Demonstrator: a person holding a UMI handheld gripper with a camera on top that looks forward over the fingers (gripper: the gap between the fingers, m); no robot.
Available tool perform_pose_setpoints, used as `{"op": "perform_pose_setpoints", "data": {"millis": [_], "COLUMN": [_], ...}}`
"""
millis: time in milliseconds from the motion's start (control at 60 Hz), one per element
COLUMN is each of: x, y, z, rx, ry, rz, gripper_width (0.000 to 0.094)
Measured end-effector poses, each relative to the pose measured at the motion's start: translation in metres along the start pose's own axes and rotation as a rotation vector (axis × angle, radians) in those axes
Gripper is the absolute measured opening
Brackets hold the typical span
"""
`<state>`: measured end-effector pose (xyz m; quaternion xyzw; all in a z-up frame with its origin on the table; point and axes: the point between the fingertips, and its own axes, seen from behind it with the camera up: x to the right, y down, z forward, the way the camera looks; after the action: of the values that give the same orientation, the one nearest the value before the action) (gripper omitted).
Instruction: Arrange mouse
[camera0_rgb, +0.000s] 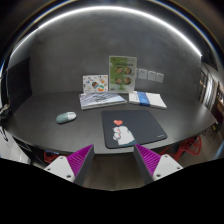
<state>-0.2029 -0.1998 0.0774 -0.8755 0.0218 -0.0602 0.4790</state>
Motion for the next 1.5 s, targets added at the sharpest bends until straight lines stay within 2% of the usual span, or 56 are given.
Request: {"op": "perform_pose_setpoints", "data": {"millis": [183, 300, 450, 567, 867, 1167, 1183, 1217, 1283, 1417, 1500], "x": [-0.044, -0.094, -0.193, -0.245, -0.275, -0.294, -0.295, -0.297, -0.303, -0.302, -0.305], "y": [-0.008, -0.014, -0.002, 0.002, -0.041, -0.073, -0.075, -0.078, -0.080, -0.080, -0.081], "z": [0.024, 0.057, 0.095, 0.123, 0.199, 0.247, 0.249, 0.253, 0.255, 0.254, 0.245], "rx": [0.026, 0.035, -0.008, -0.056, -0.068, -0.142, -0.140, -0.134, -0.123, -0.118, -0.112], "ry": [-0.113, -0.220, -0.449, -0.508, -0.390, -0.237, -0.227, -0.206, -0.199, -0.144, -0.125], "rz": [-0.015, -0.026, -0.081, -0.110, -0.129, -0.071, -0.065, -0.047, -0.039, -0.077, -0.139], "gripper_width": [0.0832, 0.0831, 0.0827, 0.0819, 0.0809, 0.0813, 0.0840, 0.0802, 0.0522, 0.0428, 0.0402]}}
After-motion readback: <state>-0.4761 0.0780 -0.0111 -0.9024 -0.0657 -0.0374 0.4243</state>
